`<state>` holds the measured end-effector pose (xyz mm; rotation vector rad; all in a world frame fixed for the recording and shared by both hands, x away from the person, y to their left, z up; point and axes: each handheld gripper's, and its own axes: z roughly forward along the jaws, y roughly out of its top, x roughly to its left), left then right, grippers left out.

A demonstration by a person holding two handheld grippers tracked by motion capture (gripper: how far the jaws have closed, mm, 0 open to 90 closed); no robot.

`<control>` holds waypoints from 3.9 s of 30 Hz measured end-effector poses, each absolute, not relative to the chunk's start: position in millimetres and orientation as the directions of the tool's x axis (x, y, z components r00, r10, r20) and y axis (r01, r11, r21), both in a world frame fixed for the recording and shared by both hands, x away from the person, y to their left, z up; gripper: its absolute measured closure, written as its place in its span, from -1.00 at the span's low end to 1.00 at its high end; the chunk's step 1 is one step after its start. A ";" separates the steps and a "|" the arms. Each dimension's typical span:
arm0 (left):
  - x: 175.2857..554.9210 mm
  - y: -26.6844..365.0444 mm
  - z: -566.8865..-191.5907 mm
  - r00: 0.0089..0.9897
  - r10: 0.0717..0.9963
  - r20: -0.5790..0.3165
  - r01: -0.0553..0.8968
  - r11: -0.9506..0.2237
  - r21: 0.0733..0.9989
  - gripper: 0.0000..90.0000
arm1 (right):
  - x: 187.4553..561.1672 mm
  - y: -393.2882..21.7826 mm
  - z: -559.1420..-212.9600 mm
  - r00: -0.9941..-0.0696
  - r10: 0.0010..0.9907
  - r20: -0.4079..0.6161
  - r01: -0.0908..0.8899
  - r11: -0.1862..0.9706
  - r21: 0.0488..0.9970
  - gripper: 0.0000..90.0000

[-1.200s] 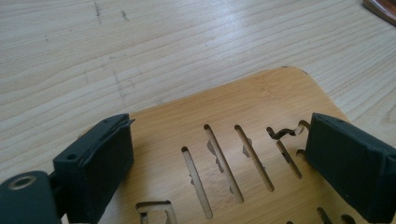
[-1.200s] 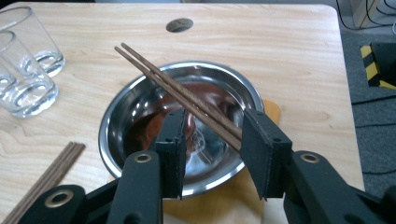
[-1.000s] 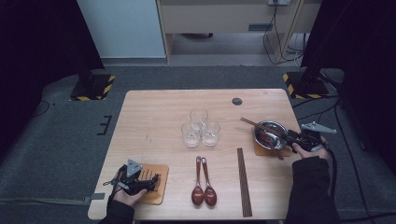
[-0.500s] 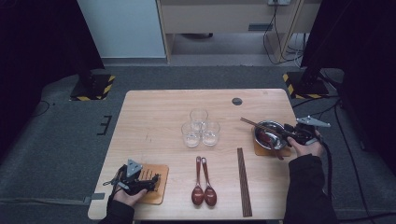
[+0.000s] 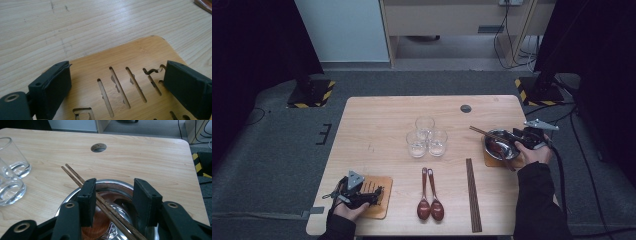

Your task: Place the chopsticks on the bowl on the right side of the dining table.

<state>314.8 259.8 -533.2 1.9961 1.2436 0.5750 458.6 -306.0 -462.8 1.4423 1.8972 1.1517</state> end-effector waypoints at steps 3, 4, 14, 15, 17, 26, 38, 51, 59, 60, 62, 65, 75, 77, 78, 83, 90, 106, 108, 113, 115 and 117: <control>314.8 259.8 -533.2 0.439 0.899 0.004 0.585 -0.289 0.758 -0.85 | 462.3 -305.5 -464.5 -0.317 0.944 0.097 0.534 0.093 0.840 0.15; 314.8 259.8 -533.2 0.439 0.899 0.004 0.585 -0.289 0.758 -0.85 | 463.7 -305.1 -465.4 -0.315 0.944 0.098 0.538 0.092 0.838 0.14; 315.0 259.7 -533.2 0.439 0.899 0.004 0.586 -0.289 0.757 -0.85 | 476.1 -303.4 -475.8 -0.306 0.947 0.098 0.563 0.097 0.821 0.07; 315.0 259.7 -533.3 0.439 0.899 0.003 0.585 -0.289 0.758 -0.85 | 476.8 -303.3 -476.3 -0.307 0.947 0.099 0.562 0.097 0.821 0.06; 315.0 259.7 -533.3 0.439 0.899 0.003 0.585 -0.289 0.758 -0.85 | 478.4 -303.3 -477.7 -0.305 0.947 0.102 0.566 0.094 0.819 0.02; 315.0 259.6 -533.3 0.439 0.899 0.004 0.585 -0.289 0.758 -0.85 | 479.2 -305.6 -477.9 -0.297 0.949 0.109 0.577 0.087 0.812 -0.05; 315.2 259.6 -533.3 0.438 0.899 0.004 0.586 -0.289 0.757 -0.86 | 471.2 -311.1 -459.0 -0.332 0.937 0.110 0.533 0.089 0.842 -0.05; 315.2 259.6 -533.3 0.438 0.899 0.004 0.586 -0.289 0.757 -0.86 | 485.1 -308.5 -474.5 -0.311 0.948 0.061 0.579 0.138 0.803 -0.08; 315.2 259.6 -533.3 0.438 0.899 0.004 0.586 -0.289 0.757 -0.86 | 487.7 -308.6 -482.0 -0.292 0.955 0.039 0.603 0.152 0.783 -0.11; 315.2 259.5 -533.3 0.438 0.899 0.004 0.586 -0.289 0.757 -0.86 | 487.6 -309.0 -482.4 -0.292 0.956 0.036 0.603 0.155 0.783 -0.12; 315.2 259.6 -533.3 0.438 0.899 0.004 0.586 -0.289 0.757 -0.86 | 487.9 -309.0 -482.9 -0.285 0.958 0.039 0.603 0.147 0.784 -0.13; 315.2 259.6 -533.3 0.438 0.899 0.004 0.586 -0.289 0.757 -0.86 | 488.6 -308.8 -483.7 -0.283 0.958 0.036 0.603 0.149 0.784 -0.14; 315.2 259.6 -533.3 0.438 0.899 0.004 0.586 -0.289 0.757 -0.86 | 489.8 -305.7 -487.2 -0.305 0.952 0.036 0.611 0.166 0.774 -0.17; 315.2 259.6 -533.3 0.438 0.899 0.004 0.586 -0.289 0.757 -0.86 | 489.6 -305.5 -487.2 -0.316 0.948 0.040 0.611 0.172 0.772 -0.18; 315.2 259.5 -533.3 0.438 0.899 0.004 0.586 -0.289 0.757 -0.86 | 489.5 -305.5 -487.2 -0.321 0.946 0.041 0.611 0.174 0.772 -0.18; 315.2 259.5 -533.3 0.438 0.899 0.004 0.586 -0.289 0.757 -0.86 | 488.4 -305.7 -486.8 -0.347 0.937 0.045 0.614 0.191 0.766 -0.18; 315.2 259.5 -533.3 0.438 0.899 0.004 0.586 -0.289 0.757 -0.86 | 485.8 -304.5 -486.0 -0.382 0.923 0.049 0.616 0.214 0.758 -0.18; 315.2 259.5 -533.3 0.438 0.899 0.004 0.586 -0.289 0.757 -0.86 | 478.3 -304.2 -475.0 -0.390 0.919 0.061 0.576 0.191 0.795 -0.14; 315.2 259.5 -533.3 0.438 0.899 0.004 0.586 -0.289 0.757 -0.86 | 474.4 -304.6 -471.6 -0.392 0.918 0.066 0.568 0.184 0.802 -0.11; 315.2 259.5 -533.3 0.438 0.899 0.004 0.586 -0.289 0.757 -0.86 | 463.5 -305.9 -466.1 -0.404 0.912 0.075 0.548 0.175 0.818 -0.05; 315.2 259.5 -533.3 0.438 0.899 0.004 0.586 -0.289 0.757 -0.86 | 457.8 -307.6 -464.4 -0.409 0.909 0.076 0.541 0.175 0.822 -0.01; 315.2 259.5 -533.3 0.438 0.899 0.004 0.586 -0.288 0.757 -0.86 | 453.3 -309.6 -463.5 -0.412 0.908 0.078 0.536 0.172 0.826 0.04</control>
